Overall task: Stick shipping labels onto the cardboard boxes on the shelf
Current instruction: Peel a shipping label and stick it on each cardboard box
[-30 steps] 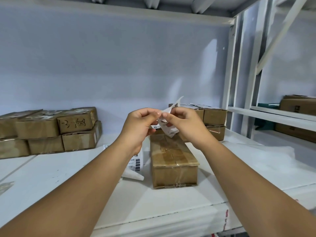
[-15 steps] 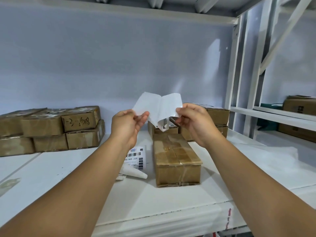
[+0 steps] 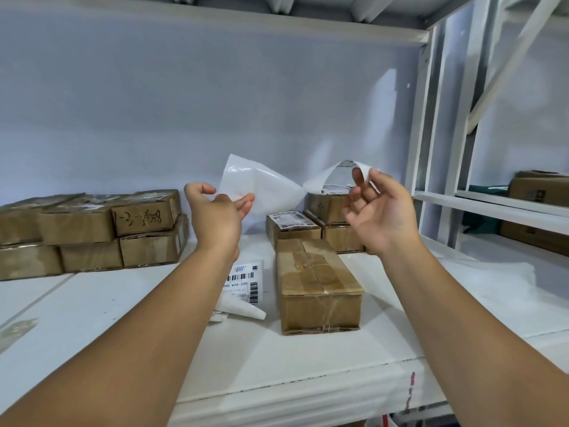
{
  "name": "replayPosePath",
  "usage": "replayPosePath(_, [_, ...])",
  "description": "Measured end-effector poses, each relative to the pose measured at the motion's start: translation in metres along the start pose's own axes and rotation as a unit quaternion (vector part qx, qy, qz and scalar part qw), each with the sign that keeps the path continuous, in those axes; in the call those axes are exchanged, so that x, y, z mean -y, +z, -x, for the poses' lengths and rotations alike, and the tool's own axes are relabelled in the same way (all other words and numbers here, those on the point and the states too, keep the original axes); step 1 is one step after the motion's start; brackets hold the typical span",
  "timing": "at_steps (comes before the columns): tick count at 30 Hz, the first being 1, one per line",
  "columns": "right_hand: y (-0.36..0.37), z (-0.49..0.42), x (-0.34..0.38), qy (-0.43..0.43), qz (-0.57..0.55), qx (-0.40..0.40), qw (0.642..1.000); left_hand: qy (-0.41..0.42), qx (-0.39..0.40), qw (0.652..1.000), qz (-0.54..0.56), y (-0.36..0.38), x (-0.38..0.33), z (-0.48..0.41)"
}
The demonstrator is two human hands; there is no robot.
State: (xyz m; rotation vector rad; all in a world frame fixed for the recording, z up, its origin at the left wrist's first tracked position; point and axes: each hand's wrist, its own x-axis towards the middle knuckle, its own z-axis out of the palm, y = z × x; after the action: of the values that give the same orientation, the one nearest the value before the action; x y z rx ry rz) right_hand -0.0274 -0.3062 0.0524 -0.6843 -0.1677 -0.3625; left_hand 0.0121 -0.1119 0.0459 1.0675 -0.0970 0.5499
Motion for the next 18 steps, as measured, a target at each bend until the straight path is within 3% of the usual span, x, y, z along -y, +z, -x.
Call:
replayPosePath(4, [-0.003,-0.002,0.004,-0.023,-0.037,-0.011,0.999,0.078,-0.002,0.995,-0.062,0.001,0.001,-0.002])
replayPosePath(6, [-0.002,-0.003,0.004,-0.028,-0.035,-0.005,0.999,0.072,-0.006,0.994,-0.079,-0.001,0.004,-0.006])
replayPosePath(10, [-0.002,-0.002,0.002,-0.024,-0.017,0.019,0.999,0.121,-0.024,0.970,-0.207,-0.004,0.001,-0.007])
replayPosePath(14, [0.003,0.001,-0.003,-0.012,0.039,0.075,0.996,0.266,0.096,0.911,-0.302,0.001,-0.004,0.016])
replayPosePath(18, [0.003,0.004,-0.015,0.021,0.166,0.175,0.970,0.428,0.182,0.811,-0.356,0.004,0.000,0.027])
